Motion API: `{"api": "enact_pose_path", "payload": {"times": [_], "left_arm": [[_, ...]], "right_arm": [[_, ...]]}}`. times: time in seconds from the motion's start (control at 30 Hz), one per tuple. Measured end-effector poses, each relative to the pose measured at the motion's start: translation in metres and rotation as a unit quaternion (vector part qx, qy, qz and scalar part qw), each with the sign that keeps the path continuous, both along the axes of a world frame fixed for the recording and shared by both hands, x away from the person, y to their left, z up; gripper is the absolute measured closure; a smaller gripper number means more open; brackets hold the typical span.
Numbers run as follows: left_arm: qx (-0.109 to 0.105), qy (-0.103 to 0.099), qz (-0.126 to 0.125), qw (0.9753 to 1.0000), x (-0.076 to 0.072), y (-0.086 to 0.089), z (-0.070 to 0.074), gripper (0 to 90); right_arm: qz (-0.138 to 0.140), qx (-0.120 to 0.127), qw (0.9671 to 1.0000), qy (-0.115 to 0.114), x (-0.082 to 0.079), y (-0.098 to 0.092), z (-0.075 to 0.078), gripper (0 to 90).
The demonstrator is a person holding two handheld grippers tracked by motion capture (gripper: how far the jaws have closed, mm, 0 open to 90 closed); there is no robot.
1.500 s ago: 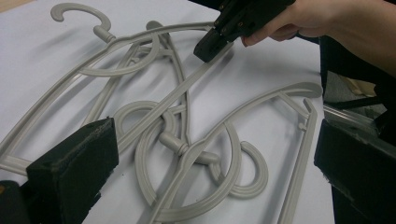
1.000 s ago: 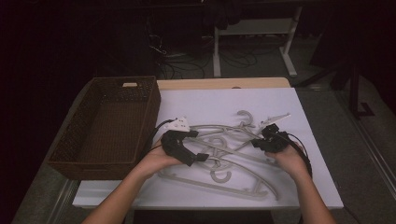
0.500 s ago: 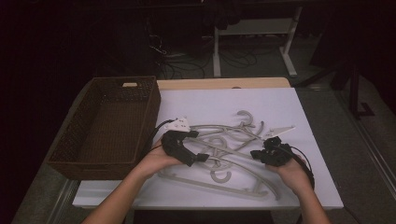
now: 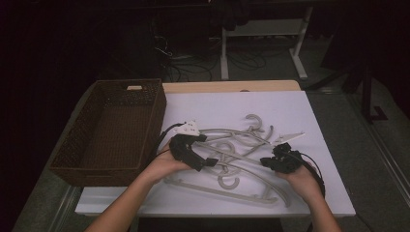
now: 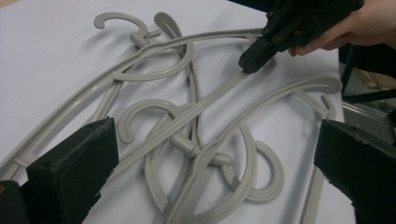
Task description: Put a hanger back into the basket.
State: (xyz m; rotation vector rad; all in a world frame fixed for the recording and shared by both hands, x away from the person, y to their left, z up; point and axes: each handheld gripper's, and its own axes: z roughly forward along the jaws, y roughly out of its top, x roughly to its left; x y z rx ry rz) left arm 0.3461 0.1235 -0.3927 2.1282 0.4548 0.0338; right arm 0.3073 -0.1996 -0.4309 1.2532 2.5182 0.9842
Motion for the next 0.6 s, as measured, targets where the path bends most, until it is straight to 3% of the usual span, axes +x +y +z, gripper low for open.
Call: {"api": "enact_pose_path", "payload": {"times": [0.4,0.5,0.6], "left_arm": [[0.048,-0.008,0.025,0.9985,0.052,-0.026,-0.005,0.1],[0.06,-0.007,0.027,0.9978,0.072,-0.032,-0.007,3.5],[0.065,-0.006,0.027,0.9975,0.081,-0.036,-0.009,6.7]], "right_arm": [[0.005,0.0,1.0,-0.001,0.001,0.0,0.0,89.1],[0.006,-0.002,1.0,0.0,0.001,0.0,0.0,89.1],[0.006,-0.004,1.0,-0.002,0.001,0.001,0.0,89.1]]}}
